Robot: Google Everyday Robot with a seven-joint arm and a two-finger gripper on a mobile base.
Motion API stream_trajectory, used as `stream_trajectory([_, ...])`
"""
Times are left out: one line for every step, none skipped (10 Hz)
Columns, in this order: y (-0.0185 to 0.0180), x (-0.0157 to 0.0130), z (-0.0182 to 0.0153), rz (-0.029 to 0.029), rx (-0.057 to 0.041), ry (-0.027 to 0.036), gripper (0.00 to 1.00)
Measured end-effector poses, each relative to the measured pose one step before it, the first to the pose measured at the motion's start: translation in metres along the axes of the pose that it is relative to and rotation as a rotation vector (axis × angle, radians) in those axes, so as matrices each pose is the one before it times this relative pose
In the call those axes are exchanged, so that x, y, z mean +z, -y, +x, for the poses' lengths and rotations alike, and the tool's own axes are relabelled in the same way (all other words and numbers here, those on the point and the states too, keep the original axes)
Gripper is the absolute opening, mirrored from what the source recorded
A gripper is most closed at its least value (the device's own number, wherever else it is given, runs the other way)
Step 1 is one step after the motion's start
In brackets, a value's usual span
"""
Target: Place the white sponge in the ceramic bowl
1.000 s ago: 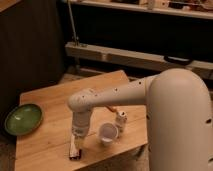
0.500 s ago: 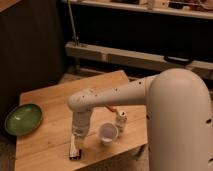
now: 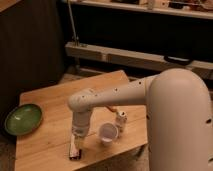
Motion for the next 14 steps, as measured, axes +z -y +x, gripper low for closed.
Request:
stream_trajectory([0.0,0.00003,0.00002,-0.00008,0.00001,-0.00002,0.03])
stream_trajectory([0.00006,-0.00049,-0.00001,0.00124,-0.00033,-0.00007,0.03])
stream_trajectory([-0.00001,-0.00098,0.00048,0.00331,-0.00227,0.00047,0.03])
stream_trajectory([0.00206,-0.00694,0.00166,0.02301,-0.00321,0.01082,0.03])
stream_trajectory([0.00369,-0.01033,0.00212,0.02515,-0.00601,0.01524,0.03])
stream_trajectory([0.00686,-0.01959,0.0044,0.04657,-0.01219,0.02334,0.03])
stream_trajectory([0.00968,-0.02331,0.00475,0.05577,-0.02018,0.01953,0.03])
stream_trajectory([0.01144,-0.03037,0.00231,0.07196,-0.03055,0.01954,0.03])
stream_trajectory([0.01331,-0.02875,0.00363,0.06651,-0.02394,0.01295,0.03])
stream_trajectory([0.02018,-0.03416,0.00317,0.07324,-0.02571,0.01257,0.03])
stream_trajectory([0.0142,-0.01903,0.00472,0.03562,-0.01116,0.00225,0.03])
stream_trajectory([0.0055,-0.00728,-0.00016,0.01509,-0.00623,0.00432,0.03])
stream_trajectory([-0.00035,0.001,0.0008,-0.0025,-0.00003,-0.00198,0.03])
stream_trajectory([-0.00002,0.00001,-0.0016,0.00003,-0.00249,0.00079,0.03])
